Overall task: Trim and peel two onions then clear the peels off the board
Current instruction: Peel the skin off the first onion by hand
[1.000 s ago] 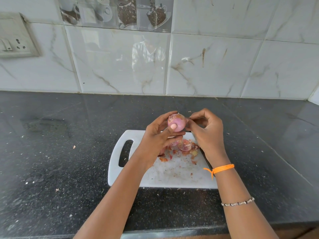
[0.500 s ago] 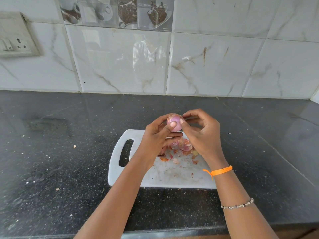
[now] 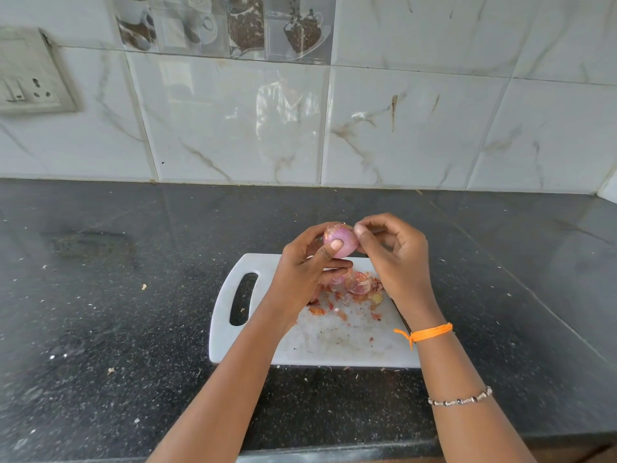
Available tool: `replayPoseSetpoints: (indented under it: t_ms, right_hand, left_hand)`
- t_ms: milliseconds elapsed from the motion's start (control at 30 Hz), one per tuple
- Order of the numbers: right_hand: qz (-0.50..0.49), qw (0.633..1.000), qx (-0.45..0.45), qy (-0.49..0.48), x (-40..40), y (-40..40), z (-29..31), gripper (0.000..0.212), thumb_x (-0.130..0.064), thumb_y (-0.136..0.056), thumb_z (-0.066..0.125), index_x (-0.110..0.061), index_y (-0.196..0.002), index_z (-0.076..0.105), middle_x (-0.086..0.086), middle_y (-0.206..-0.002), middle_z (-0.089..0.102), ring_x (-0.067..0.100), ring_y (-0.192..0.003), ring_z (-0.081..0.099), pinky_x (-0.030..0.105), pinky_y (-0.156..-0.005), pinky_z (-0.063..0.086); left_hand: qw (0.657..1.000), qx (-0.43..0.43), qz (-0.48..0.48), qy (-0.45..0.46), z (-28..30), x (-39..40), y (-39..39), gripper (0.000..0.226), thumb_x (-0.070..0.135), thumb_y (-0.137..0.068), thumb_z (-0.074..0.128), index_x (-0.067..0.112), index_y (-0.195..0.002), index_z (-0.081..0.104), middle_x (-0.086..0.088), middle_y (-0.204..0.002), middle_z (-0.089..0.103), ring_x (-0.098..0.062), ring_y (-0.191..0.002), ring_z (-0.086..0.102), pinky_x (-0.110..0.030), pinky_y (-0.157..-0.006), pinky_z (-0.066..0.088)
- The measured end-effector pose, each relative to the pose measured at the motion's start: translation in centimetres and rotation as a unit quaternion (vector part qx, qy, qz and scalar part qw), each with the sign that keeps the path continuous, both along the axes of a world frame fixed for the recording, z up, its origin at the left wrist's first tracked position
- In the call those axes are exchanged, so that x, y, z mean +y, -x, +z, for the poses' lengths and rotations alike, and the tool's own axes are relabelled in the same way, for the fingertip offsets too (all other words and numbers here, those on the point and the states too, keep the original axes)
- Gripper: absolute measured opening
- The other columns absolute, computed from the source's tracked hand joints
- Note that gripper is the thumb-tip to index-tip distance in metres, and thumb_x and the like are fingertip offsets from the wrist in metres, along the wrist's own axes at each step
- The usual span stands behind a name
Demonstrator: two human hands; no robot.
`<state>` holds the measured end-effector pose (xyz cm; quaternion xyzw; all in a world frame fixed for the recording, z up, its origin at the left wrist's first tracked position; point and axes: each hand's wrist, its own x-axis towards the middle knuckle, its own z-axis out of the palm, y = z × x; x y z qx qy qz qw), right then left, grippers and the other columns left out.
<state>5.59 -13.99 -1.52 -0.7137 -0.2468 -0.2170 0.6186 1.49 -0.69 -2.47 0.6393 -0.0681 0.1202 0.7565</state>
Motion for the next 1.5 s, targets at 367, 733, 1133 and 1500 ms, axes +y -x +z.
replayPoseSetpoints:
  t_ms: [367, 733, 1133, 1500]
  right_hand:
    - [-0.033, 0.996, -0.044, 0.066, 0.4, 0.1, -0.3, 0.015, -0.013, -0.07, 0.069, -0.015, -0.084, 0.065, -0.006, -0.081, 0.068, 0.008, -0.075, 0.067, 0.023, -0.069, 0.056]
    - [-0.06, 0.998, -0.019, 0.013, -0.2, -0.8, -0.2, 0.023, 0.002, -0.077, 0.048, -0.014, -0.067, 0.061, -0.003, -0.065, 0.062, 0.021, -0.067, 0.062, 0.043, -0.068, 0.055]
    - [0.0, 0.995, -0.026, 0.095, 0.1, -0.4, -0.4, 0.015, -0.018, -0.094, 0.053, -0.019, -0.078, 0.053, -0.011, -0.069, 0.054, 0.01, -0.064, 0.051, 0.038, -0.061, 0.05]
    - [-0.136, 0.968, -0.033, 0.209, -0.8, -1.6, -1.3, 0.015, -0.006, -0.083, 0.067, -0.016, -0.078, 0.055, -0.008, -0.069, 0.057, 0.011, -0.065, 0.055, 0.029, -0.061, 0.045]
  left_hand:
    - [1.0, -0.004, 0.009, -0.007, 0.0, 0.1, 0.1, 0.024, 0.011, -0.091, 0.057, 0.008, -0.114, 0.061, -0.015, -0.102, 0.068, -0.015, -0.081, 0.069, -0.03, -0.072, 0.059]
    - [1.0, 0.01, 0.01, 0.007, 0.2, 0.0, 0.1, 0.023, 0.011, -0.095, 0.051, 0.009, -0.117, 0.057, -0.006, -0.099, 0.067, -0.017, -0.074, 0.071, -0.025, -0.07, 0.058]
    - [1.0, 0.01, 0.003, -0.001, 0.2, 0.1, 0.1, 0.028, 0.02, -0.098, 0.046, 0.009, -0.121, 0.056, -0.009, -0.103, 0.066, -0.017, -0.076, 0.071, -0.029, -0.075, 0.059]
    - [0.995, -0.001, -0.08, 0.055, 0.0, 0.1, 0.4, 0.042, 0.039, -0.089, 0.039, 0.02, -0.125, 0.049, -0.019, -0.103, 0.068, -0.027, -0.086, 0.069, -0.03, -0.074, 0.057]
